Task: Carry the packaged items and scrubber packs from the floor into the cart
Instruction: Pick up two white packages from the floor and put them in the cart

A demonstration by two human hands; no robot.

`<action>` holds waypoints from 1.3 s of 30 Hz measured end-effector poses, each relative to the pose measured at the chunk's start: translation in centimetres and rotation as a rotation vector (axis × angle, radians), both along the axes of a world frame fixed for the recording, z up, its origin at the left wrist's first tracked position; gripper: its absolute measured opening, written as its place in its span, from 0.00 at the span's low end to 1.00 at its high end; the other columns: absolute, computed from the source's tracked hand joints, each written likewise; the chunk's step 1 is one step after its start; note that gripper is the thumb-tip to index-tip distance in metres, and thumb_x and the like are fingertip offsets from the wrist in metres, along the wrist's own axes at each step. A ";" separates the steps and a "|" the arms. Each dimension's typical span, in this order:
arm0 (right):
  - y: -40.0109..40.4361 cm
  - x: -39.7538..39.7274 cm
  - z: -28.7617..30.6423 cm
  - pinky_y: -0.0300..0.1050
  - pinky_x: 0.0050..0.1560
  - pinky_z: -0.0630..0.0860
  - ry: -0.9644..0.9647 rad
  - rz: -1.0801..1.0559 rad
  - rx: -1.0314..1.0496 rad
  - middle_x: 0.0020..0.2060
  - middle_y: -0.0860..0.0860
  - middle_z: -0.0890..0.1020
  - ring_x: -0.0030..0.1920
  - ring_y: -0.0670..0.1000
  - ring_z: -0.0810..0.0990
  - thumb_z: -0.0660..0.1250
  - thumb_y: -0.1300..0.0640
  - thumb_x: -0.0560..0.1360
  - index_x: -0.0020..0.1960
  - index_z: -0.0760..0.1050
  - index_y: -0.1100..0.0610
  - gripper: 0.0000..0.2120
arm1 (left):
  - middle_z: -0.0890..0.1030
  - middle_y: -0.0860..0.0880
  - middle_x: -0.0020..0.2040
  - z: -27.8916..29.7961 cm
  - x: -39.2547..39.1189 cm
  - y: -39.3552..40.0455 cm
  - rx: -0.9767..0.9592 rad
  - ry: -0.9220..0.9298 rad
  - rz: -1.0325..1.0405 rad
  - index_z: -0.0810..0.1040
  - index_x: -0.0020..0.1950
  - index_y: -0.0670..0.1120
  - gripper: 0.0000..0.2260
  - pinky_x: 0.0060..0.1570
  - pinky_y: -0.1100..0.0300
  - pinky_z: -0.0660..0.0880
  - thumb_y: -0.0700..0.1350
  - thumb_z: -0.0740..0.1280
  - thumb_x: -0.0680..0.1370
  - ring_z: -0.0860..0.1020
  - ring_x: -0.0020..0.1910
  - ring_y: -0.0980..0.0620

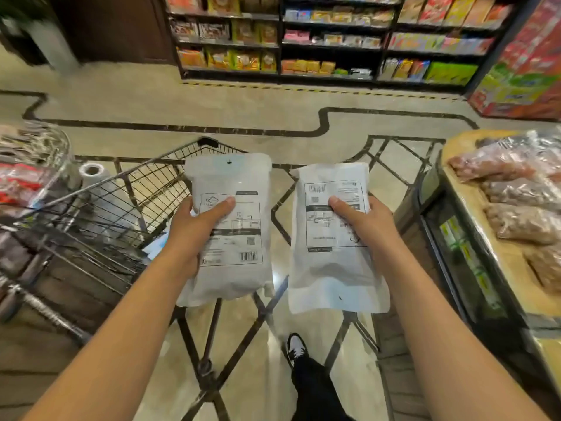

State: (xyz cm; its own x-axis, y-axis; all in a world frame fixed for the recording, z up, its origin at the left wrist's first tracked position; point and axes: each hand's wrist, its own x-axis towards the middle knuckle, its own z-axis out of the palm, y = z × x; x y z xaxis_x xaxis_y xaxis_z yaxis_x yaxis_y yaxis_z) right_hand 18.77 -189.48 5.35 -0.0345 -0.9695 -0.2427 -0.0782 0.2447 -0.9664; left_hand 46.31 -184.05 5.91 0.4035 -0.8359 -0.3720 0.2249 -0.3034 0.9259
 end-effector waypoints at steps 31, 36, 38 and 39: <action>-31.0 28.4 -8.6 0.44 0.43 0.86 0.114 0.703 0.130 0.51 0.51 0.89 0.47 0.50 0.90 0.78 0.51 0.75 0.63 0.80 0.55 0.19 | 0.86 0.49 0.60 -10.5 16.4 -12.5 0.143 0.092 0.731 0.77 0.67 0.52 0.26 0.60 0.40 0.81 0.53 0.80 0.72 0.85 0.58 0.44; -33.3 32.9 -11.8 0.39 0.39 0.84 0.230 0.771 0.108 0.50 0.49 0.89 0.44 0.46 0.89 0.78 0.51 0.75 0.62 0.80 0.54 0.18 | 0.84 0.50 0.63 -13.7 19.5 -13.5 0.202 0.130 0.774 0.75 0.70 0.53 0.35 0.62 0.39 0.80 0.58 0.80 0.66 0.84 0.60 0.46; -34.0 34.2 -12.9 0.39 0.39 0.84 0.247 0.775 0.109 0.51 0.50 0.89 0.45 0.47 0.89 0.78 0.52 0.75 0.62 0.80 0.56 0.18 | 0.84 0.50 0.63 -14.7 20.2 -14.0 0.214 0.115 0.774 0.75 0.70 0.53 0.31 0.63 0.40 0.80 0.55 0.80 0.70 0.84 0.59 0.47; -34.4 35.1 -13.7 0.39 0.39 0.84 0.266 0.793 0.109 0.51 0.51 0.89 0.45 0.47 0.89 0.78 0.52 0.75 0.62 0.81 0.56 0.18 | 0.84 0.51 0.62 -15.5 20.7 -14.3 0.222 0.121 0.783 0.75 0.70 0.52 0.30 0.63 0.41 0.80 0.54 0.80 0.71 0.83 0.60 0.47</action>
State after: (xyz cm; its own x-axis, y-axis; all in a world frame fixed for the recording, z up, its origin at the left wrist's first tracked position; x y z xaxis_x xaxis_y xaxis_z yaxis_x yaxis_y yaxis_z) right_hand 53.86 -223.91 -8.35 0.5779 -0.7020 -0.4162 -0.4877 0.1119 -0.8658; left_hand 67.00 -198.30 -9.58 0.7858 -0.2305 -0.5739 0.5419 -0.1906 0.8185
